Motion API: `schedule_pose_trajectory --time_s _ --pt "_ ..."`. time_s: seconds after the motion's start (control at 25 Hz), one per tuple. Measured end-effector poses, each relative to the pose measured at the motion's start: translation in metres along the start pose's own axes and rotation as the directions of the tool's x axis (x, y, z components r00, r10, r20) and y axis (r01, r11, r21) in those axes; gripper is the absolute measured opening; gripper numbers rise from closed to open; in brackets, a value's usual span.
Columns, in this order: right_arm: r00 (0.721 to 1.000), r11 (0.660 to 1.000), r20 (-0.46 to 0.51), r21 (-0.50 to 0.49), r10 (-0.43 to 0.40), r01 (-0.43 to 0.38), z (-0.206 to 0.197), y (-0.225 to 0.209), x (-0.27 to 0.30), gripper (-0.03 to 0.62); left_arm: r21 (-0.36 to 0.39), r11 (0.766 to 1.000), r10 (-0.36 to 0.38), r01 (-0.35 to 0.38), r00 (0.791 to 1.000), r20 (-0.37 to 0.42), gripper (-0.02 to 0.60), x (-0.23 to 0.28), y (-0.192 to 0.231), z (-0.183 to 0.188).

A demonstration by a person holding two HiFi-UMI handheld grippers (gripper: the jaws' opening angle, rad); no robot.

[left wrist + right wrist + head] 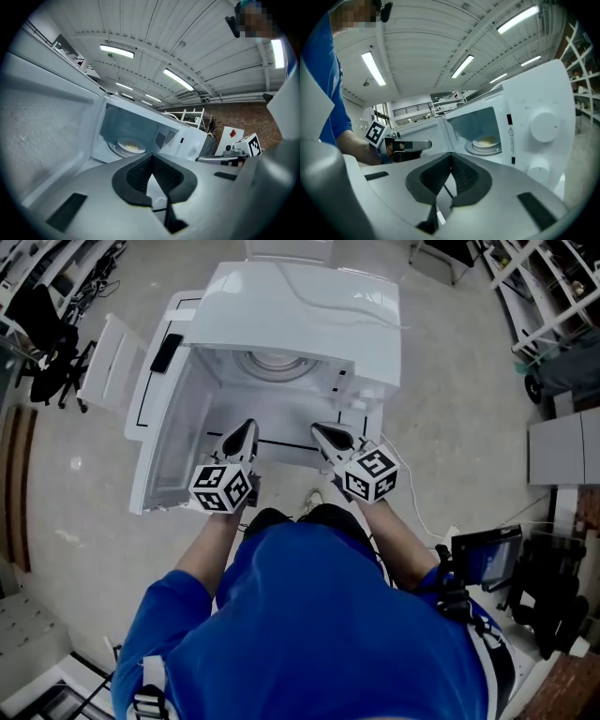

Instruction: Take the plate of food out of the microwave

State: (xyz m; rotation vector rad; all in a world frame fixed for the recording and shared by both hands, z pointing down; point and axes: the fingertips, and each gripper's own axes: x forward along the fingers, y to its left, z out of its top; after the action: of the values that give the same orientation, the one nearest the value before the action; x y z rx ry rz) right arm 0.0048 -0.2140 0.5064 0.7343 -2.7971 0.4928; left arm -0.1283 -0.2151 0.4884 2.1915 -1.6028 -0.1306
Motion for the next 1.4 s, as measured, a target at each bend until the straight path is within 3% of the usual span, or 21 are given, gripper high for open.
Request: schedule_pose_trajectory --time_s 0.24,0.48,0.64,0.8,0.96,1.2,1.28,1.4 --pt "0.999 0.999 -0.033 -0.013 0.036 -0.037 -0.004 -0.007 0.019 0.002 0.040 0.999 0.029 -0.028 0.999 -0.024 0.009 0.027 0.013 -0.002" --pt "0.999 1.000 -0.052 -0.017 0.015 -0.016 -0.003 -0.016 0.035 0.002 0.147 0.989 -0.002 0.012 0.997 -0.073 0.010 0.066 0.025 -0.001" --pt "0.998 0.999 -0.065 -0.036 -0.008 0.006 0.000 -0.021 0.040 0.002 0.233 0.971 -0.033 0.058 0.993 -0.111 0.011 0.093 0.028 0.000" --pt "0.998 0.999 -0.061 -0.035 -0.025 0.023 0.001 -0.023 0.046 0.002 0.353 0.930 -0.044 0.103 0.984 -0.172 0.012 0.118 0.034 -0.006" --pt "0.998 0.999 -0.054 -0.032 -0.041 0.039 0.001 -0.025 0.048 0.002 0.485 0.861 -0.046 0.154 0.973 -0.228 0.015 0.140 0.040 -0.014" --pt "0.997 0.997 -0.034 -0.016 -0.071 0.071 0.004 -0.028 0.046 0.002 0.647 0.723 -0.047 0.242 0.951 -0.304 0.091 0.166 0.040 -0.025" --pt "0.996 0.997 -0.031 -0.014 -0.080 0.080 0.004 -0.030 0.045 0.002 0.707 0.655 -0.021 0.266 0.942 -0.336 0.095 0.172 0.042 -0.030" --pt "0.995 0.996 -0.027 -0.007 -0.092 0.091 0.004 -0.030 0.042 0.002 0.791 0.526 0.014 0.314 0.926 -0.377 0.098 0.178 0.041 -0.039"
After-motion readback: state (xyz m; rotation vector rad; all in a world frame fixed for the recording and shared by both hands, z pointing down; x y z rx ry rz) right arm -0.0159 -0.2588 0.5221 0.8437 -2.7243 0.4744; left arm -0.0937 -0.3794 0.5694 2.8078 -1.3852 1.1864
